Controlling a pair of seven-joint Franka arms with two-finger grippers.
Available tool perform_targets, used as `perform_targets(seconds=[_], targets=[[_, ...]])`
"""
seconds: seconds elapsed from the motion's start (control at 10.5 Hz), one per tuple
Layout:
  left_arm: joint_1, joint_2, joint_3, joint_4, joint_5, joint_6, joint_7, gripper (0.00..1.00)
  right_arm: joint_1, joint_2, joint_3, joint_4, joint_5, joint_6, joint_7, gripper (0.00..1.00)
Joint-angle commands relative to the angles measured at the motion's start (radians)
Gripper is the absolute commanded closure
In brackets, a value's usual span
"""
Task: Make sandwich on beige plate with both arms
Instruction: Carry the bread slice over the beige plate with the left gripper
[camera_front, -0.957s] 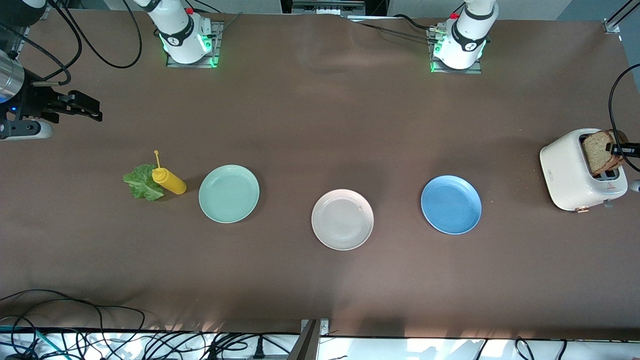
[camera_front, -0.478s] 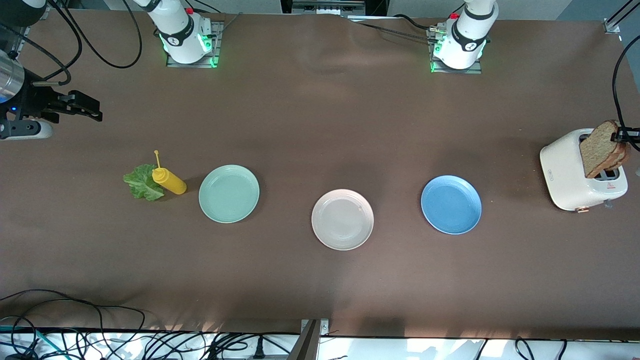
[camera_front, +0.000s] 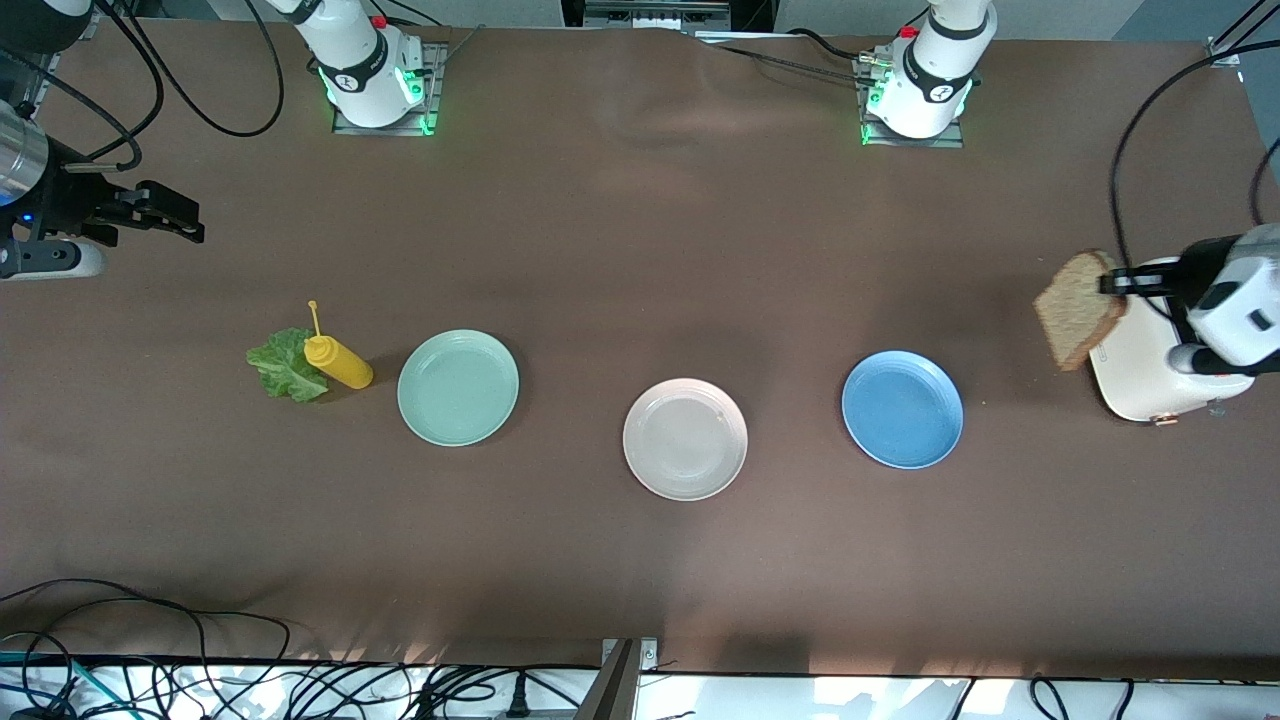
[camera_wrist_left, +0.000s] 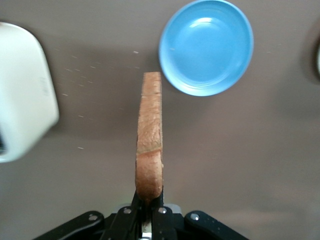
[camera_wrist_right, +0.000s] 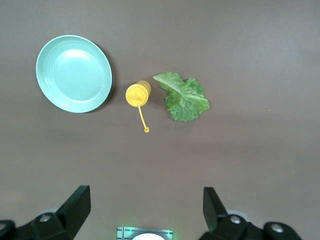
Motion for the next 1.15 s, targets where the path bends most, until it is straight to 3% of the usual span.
perform_targets(seconds=[0.0, 0.38, 0.77, 1.05], targets=[[-0.049, 0.044, -0.005, 0.012, -0.153, 0.07, -0.167, 1.0, -0.005, 0.004, 0.005, 0.022, -0.01, -0.024, -0.007, 0.0], [-0.17, 0.139, -0.005, 0.008, -0.414, 0.34, -0.346, 1.0, -0.004, 0.004, 0.005, 0.022, -0.01, -0.024, -0.007, 0.0], [-0.346, 0.265, -0.005, 0.009, -0.451, 0.727, -0.554, 1.0, -0.002, 0.004, 0.006, 0.022, -0.01, -0.024, -0.007, 0.0], [-0.438, 0.36, -0.005, 0.011, -0.481, 0.969, -0.593, 1.0, -0.002, 0.004, 0.005, 0.022, -0.01, -0.024, -0.007, 0.0]])
